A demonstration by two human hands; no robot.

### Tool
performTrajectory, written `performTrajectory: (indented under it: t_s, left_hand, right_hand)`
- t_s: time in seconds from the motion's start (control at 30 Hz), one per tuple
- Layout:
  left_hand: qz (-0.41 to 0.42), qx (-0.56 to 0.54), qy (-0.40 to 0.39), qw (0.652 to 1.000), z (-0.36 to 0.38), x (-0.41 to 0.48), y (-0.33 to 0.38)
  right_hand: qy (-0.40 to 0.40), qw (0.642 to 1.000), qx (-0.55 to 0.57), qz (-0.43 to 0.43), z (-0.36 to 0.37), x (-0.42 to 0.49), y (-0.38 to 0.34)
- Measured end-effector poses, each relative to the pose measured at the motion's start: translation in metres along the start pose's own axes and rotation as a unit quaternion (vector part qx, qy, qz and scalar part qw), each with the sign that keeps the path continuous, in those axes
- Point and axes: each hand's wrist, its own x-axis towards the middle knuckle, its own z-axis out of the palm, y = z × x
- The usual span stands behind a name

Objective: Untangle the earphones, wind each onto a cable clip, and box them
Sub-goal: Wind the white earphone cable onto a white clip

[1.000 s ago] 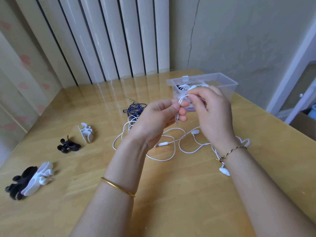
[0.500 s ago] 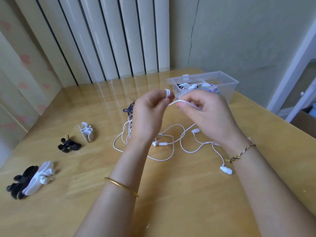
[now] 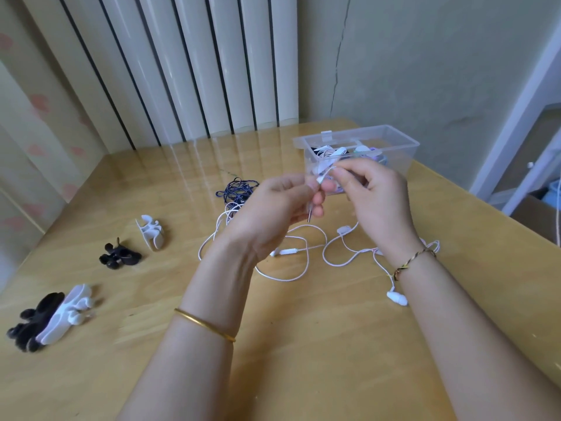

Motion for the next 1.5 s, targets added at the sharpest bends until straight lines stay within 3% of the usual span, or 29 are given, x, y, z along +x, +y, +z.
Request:
performTrajectory:
  t_s: [0.1,0.17,0.3,0.4,0.47,0.6,0.73,0.87,0.9,0.97,1.03,1.13,1.23,1.37,1.43,1.5]
  left_hand:
    - [-0.029,-0.24,0.038,0.97,-0.001,0.003,0.007]
    - [-0.024,-0.316,0.108,0.942,-0.001,0.005,0.007]
    - [0.029,-0.283,0.216,0.934,0.007,0.008,-0.003]
    - [0.108,-0.142,0.282,0.943,0.009,0.009,-0.01]
    - [0.139,-0.001,0.293,0.946,0.006,0.01,-0.016]
    - [0.122,0.205,0.223,0.945,0.003,0.011,-0.02]
    - [0.097,0.25,0.136,0.954,0.006,0.01,-0.013]
    - [0.057,0.301,0.12,0.944,0.006,0.008,-0.009]
    - [0.04,0.243,0.117,0.962,0.005,0.007,-0.007]
    - [-0.011,-0.002,0.095,0.995,0.004,0.006,0.002]
    - [-0.056,-0.229,0.08,0.969,0.003,0.006,0.007]
    - [-0.063,-0.333,0.145,0.93,0.001,0.008,0.007]
    - [-0.011,-0.331,0.21,0.92,-0.004,0.008,0.003]
    - [0.05,-0.24,0.272,0.931,0.001,0.007,-0.006]
    - [0.084,-0.133,0.303,0.94,0.003,0.008,-0.011]
    - [0.098,0.008,0.277,0.956,0.002,0.008,-0.016]
  right_hand:
    - [-0.101,0.993,0.044,0.034,-0.001,-0.001,-0.006]
    - [-0.192,0.98,0.048,0.033,-0.002,-0.005,-0.012]
    - [-0.312,0.95,0.008,0.027,-0.002,-0.012,-0.019]
    - [-0.341,0.94,0.007,0.015,-0.006,-0.013,-0.021]
    - [-0.321,0.946,0.052,0.01,-0.01,-0.012,-0.024]
    - [-0.169,0.982,0.081,-0.023,-0.011,-0.006,-0.023]
    - [-0.074,0.996,0.016,-0.045,-0.007,0.0,-0.008]
    - [-0.006,1.0,0.013,-0.023,-0.007,0.002,-0.003]
    - [-0.009,1.0,0.014,-0.016,-0.007,0.003,-0.001]
    - [-0.048,0.997,0.052,0.01,-0.007,0.003,-0.001]
    - [-0.097,0.993,0.07,0.022,-0.004,0.001,-0.002]
    - [-0.168,0.986,0.022,0.011,-0.001,-0.004,-0.005]
    - [-0.224,0.975,-0.002,0.009,-0.003,-0.007,-0.009]
    - [-0.311,0.95,-0.007,-0.014,-0.001,-0.011,-0.021]
    - [-0.301,0.953,-0.009,-0.033,-0.001,-0.013,-0.025]
    - [-0.232,0.972,0.014,-0.043,-0.004,-0.01,-0.026]
